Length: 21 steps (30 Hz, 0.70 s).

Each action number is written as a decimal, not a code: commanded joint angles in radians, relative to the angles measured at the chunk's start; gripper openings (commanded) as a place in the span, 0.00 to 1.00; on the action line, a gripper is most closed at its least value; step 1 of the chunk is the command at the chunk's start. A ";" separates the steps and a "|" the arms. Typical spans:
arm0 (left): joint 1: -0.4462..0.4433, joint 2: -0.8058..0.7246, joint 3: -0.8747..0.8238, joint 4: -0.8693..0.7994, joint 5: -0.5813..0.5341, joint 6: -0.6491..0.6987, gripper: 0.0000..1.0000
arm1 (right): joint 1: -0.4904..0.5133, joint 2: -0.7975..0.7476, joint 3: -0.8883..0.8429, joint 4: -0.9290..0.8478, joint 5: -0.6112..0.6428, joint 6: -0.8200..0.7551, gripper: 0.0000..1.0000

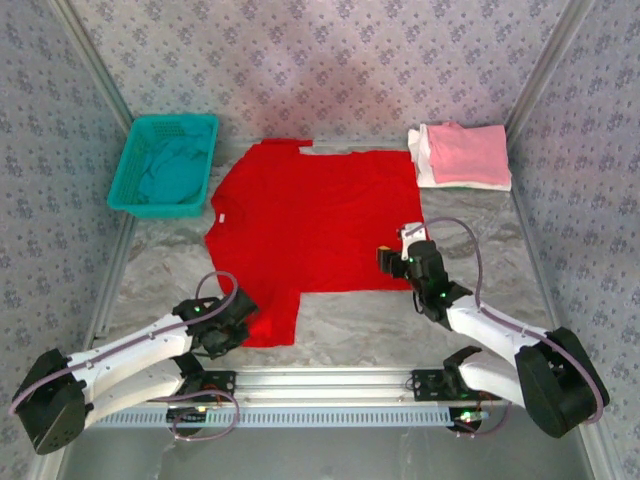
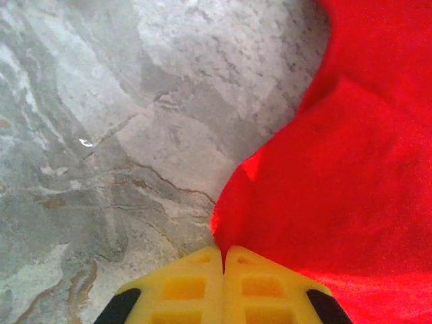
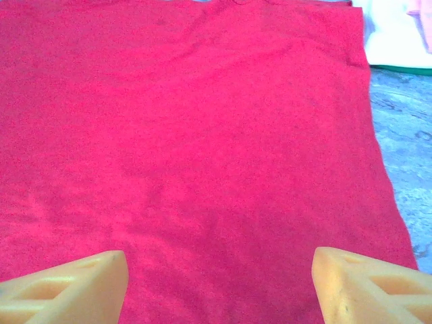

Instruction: Fold and stack the t-shirts

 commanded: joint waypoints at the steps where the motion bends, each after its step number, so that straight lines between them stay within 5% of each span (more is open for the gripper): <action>1: -0.007 -0.006 0.038 -0.043 -0.056 0.018 0.00 | -0.024 -0.030 0.013 -0.009 0.043 0.041 0.76; 6: -0.003 -0.032 0.129 -0.121 -0.167 0.068 0.00 | -0.181 -0.103 0.057 -0.270 -0.007 0.264 0.77; 12: 0.000 -0.105 0.144 -0.141 -0.227 0.060 0.00 | -0.525 -0.059 0.187 -0.680 -0.354 0.414 0.68; 21: 0.014 -0.147 0.082 -0.104 -0.236 0.042 0.00 | -0.610 0.174 0.290 -0.822 -0.436 0.293 0.55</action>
